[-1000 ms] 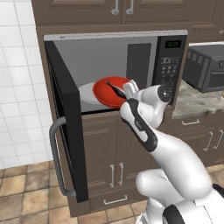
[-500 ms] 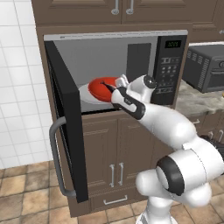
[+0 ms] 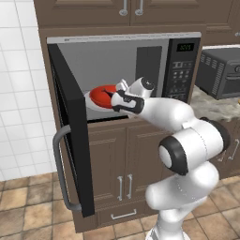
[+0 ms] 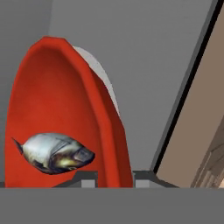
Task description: Remove the tangerine from the bowl and place it on the small plate. Then place the bowl with only the fish in the microwave, close the door, and press the start button to microwave the fish.
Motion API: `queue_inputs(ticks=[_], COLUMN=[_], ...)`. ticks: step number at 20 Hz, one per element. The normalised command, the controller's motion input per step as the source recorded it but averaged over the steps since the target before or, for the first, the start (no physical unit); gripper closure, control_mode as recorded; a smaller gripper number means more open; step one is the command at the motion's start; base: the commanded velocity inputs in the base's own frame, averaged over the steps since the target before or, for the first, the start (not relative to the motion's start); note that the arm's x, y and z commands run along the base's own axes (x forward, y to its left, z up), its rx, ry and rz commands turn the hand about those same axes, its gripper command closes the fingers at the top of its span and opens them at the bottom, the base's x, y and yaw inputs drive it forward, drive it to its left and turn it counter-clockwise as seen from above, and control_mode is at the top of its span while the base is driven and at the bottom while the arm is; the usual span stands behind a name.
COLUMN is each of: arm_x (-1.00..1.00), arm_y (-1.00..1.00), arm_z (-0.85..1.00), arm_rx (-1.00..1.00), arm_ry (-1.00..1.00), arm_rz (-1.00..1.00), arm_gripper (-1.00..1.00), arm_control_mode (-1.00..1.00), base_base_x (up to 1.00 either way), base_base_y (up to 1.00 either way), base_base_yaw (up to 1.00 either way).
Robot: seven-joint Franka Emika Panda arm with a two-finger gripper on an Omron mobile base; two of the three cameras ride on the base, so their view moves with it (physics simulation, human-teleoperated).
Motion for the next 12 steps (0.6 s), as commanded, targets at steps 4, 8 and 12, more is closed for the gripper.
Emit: queue_inputs(ticks=[4,8,12], arm_x=[0.45,0.38,0.40], arm_y=[0.05,0.07,0.12], arm_z=[-0.28,-0.27,-0.28], arm_rx=[0.00,0.00,0.00], arm_ry=[0.03,0.04,0.04], arm_rz=[0.00,0.00,0.00], arm_gripper=[1.00,1.00,1.00], arm_control_mode=[-1.00,-1.00,-1.00], base_base_x=[0.00,0.00,0.00], base_base_y=[0.00,0.00,0.00], base_base_yaw=[0.00,0.00,0.00])
